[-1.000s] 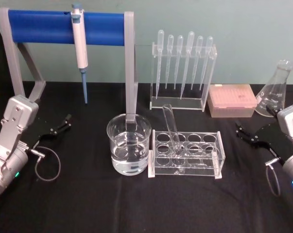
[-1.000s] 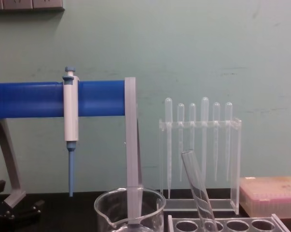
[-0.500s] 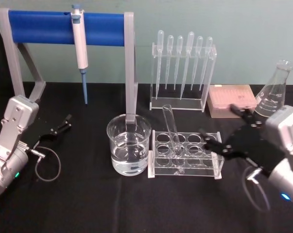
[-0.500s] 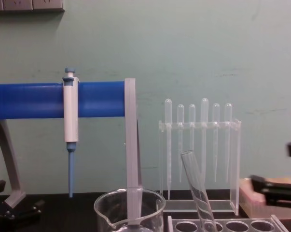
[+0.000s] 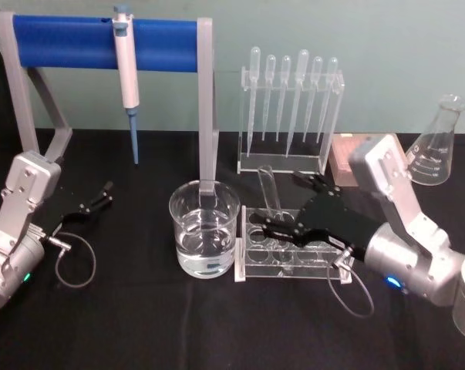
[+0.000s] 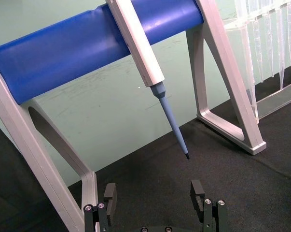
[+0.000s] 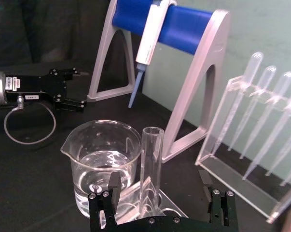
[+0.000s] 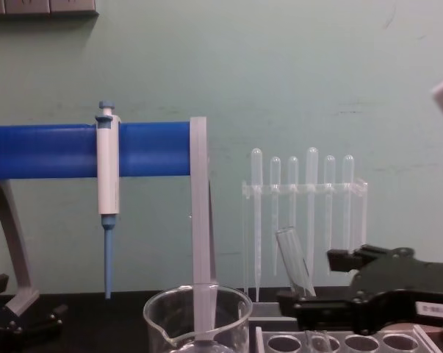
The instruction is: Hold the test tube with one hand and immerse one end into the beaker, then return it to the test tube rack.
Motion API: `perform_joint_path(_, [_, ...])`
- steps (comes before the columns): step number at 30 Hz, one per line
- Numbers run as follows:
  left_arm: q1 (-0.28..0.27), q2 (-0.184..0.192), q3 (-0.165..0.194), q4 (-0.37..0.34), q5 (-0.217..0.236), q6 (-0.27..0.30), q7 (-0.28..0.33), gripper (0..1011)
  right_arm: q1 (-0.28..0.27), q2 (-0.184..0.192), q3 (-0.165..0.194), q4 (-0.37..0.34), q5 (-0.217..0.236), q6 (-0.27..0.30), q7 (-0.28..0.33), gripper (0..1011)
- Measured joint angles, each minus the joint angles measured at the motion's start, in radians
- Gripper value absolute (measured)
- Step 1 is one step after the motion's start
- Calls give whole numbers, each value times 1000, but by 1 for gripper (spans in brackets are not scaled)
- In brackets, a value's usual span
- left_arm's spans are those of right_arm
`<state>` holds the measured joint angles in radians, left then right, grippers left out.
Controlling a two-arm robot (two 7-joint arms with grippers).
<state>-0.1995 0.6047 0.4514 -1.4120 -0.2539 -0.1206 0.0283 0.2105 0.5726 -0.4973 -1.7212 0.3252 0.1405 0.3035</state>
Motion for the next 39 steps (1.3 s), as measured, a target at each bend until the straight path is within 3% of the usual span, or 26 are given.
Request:
perform_joint_path(9, [0, 0, 0, 0, 0, 0, 0, 1000, 73, -59, -23, 63, -17, 97, 45, 1002])
perform_joint_path(17, [0, 0, 0, 0, 0, 0, 0, 1000, 87, -81, -20, 75, -42, 124, 55, 964])
perform_joint_path(28, [0, 0, 0, 0, 0, 0, 0, 1000, 71, -107, 13, 60, -53, 138, 59, 681])
perform_joint_path(39, [0, 0, 0, 0, 0, 0, 0, 1000, 41, -123, 48, 33, -60, 140, 65, 309])
